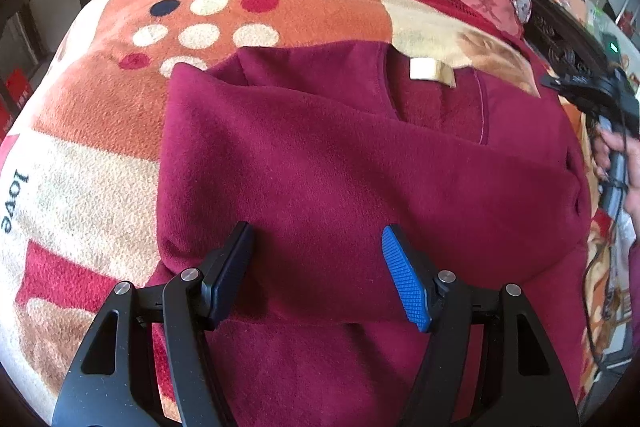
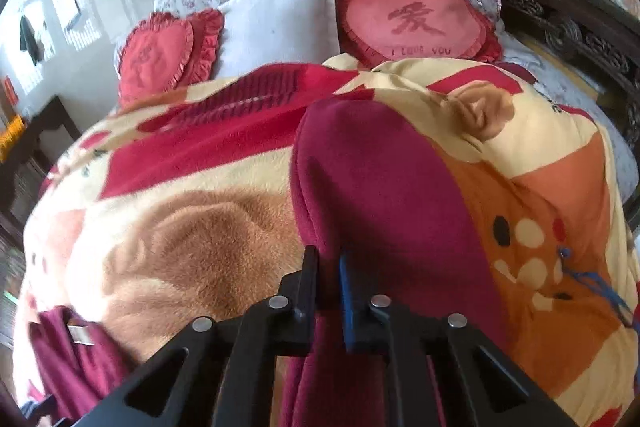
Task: Fold small clothes
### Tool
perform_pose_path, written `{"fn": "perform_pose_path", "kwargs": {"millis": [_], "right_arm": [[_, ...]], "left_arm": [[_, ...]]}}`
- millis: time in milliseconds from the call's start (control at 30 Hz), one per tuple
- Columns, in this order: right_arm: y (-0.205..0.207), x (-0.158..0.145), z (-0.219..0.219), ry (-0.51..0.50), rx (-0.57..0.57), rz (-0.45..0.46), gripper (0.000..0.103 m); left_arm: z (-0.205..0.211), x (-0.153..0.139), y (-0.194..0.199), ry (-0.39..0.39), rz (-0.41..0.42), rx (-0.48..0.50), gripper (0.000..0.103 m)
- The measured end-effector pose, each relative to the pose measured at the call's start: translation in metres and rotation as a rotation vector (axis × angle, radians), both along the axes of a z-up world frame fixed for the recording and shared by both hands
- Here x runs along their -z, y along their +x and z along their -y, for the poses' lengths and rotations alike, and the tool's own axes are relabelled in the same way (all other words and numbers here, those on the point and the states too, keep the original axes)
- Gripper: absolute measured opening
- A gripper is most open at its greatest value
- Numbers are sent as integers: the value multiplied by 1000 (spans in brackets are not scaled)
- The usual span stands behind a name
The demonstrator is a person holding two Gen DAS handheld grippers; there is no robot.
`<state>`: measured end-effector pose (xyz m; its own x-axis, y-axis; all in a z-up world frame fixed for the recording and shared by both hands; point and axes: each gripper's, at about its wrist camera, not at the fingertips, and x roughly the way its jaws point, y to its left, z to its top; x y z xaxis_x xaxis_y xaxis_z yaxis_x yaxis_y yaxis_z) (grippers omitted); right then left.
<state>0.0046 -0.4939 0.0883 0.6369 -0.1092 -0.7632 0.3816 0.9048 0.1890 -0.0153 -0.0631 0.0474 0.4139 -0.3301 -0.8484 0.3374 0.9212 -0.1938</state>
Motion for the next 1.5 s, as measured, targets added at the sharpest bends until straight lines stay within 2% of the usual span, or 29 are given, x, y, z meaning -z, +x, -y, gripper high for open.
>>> {"fn": "perform_pose_path", "kwargs": {"millis": [133, 200, 333, 433, 533, 567, 700, 833, 867, 933, 967, 1000, 1067, 1167, 1233, 1300, 1333, 1367, 1400, 1467, 1500], "right_arm": [[-35, -33, 1, 108, -47, 108, 8], [-57, -52, -6, 163, -103, 172, 8], [-97, -84, -41, 207, -227, 249, 8], [-126, -92, -80, 207, -330, 262, 8], [-151, -78, -120, 210, -405, 242, 8], [-157, -65, -135, 217, -428, 214, 8], [-166, -10, -181, 143, -474, 59, 8], [-173, 23, -197, 109, -477, -19, 9], [-176, 26, -196, 111, -464, -26, 11], [-181, 24, -188, 156, -438, -10, 25], [-184, 22, -185, 178, -427, 1, 40], [-191, 19, -180, 214, -415, 22, 48], [-203, 15, -175, 234, -402, 42, 48], [-217, 8, -172, 209, -394, 47, 48], [-225, 3, -171, 198, -388, 54, 48], [-233, 0, -166, 211, -379, 67, 48], [-237, -1, -163, 219, -371, 76, 48], [-240, -2, -161, 221, -366, 80, 48], [-243, -3, -159, 221, -360, 85, 48], [-247, -4, -155, 219, -350, 91, 48], [-248, -5, -152, 221, -343, 94, 48]], "left_arm": [[-19, -15, 1, -89, 9, -86, 67], [-26, -22, 2, -108, 18, -104, 67], [-32, -34, -1, -127, 34, -113, 67], [-38, -37, -5, -152, 27, -119, 67], [-40, -35, -10, -178, 0, -114, 67], [-39, -33, -12, -182, -12, -109, 67], [-31, -29, -18, -197, -66, -84, 67], [-12, -26, -28, -167, -86, -27, 67], [-7, -25, -31, -165, -89, -12, 67], [7, -24, -38, -152, -88, 34, 67], [13, -24, -41, -141, -84, 52, 67], [20, -23, -43, -131, -79, 67, 67], [33, -21, -45, -124, -73, 92, 67], [51, -14, -41, -100, -79, 106, 67], [61, -9, -37, -111, -93, 107, 67], [71, -5, -33, -110, -107, 116, 60], [76, -4, -34, -107, -105, 129, 45], [81, -2, -35, -93, -99, 145, 37], [87, -2, -37, -64, -86, 158, 35], [92, -3, -40, -46, -64, 174, 16], [92, -6, -41, -50, -66, 182, 15]]}}
